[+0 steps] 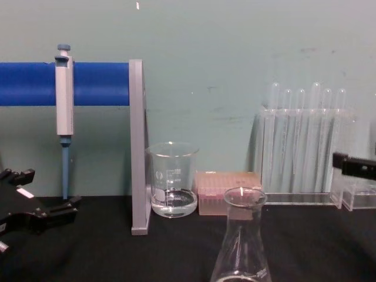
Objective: Grasp the erlenmeyer flask with one hand, shake it three times, then place it back.
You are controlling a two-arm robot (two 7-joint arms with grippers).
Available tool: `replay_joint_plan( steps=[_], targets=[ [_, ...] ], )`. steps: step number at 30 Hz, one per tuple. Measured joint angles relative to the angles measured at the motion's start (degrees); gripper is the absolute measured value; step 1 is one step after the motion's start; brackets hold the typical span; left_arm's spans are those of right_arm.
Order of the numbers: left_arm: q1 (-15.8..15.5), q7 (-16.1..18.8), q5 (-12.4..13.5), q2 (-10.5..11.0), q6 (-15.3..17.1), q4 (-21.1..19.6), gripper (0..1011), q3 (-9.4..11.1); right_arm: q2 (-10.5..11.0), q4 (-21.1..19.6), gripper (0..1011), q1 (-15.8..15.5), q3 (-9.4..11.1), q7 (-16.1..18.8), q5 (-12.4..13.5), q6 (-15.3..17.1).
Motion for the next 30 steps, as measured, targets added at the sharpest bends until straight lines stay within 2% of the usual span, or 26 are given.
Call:
replay_joint_plan(
  steps=[4,11,17,30],
  targets=[
    [0.00,0.00,0.00,0.00,0.00,0.00,1001,0.00,-2.51,0.58,1000,-0.58,0.87,-4.46,-2.56,-1.78],
    [0.00,0.00,0.00,0.00,0.00,0.00,1001,0.00,-5.08,2.13,1000,-1.70,1.73,-8.35,-5.08,-2.42],
    [0.00,0.00,0.00,0.00,0.00,0.00,1001,0.00,-6.35,3.97,1000,-2.27,2.11,-8.63,-5.50,-1.31],
    [0.00,0.00,0.00,0.00,0.00,0.00,1001,0.00,-8.09,7.47,1000,-1.80,2.42,-6.55,-6.64,0.62]
  ],
)
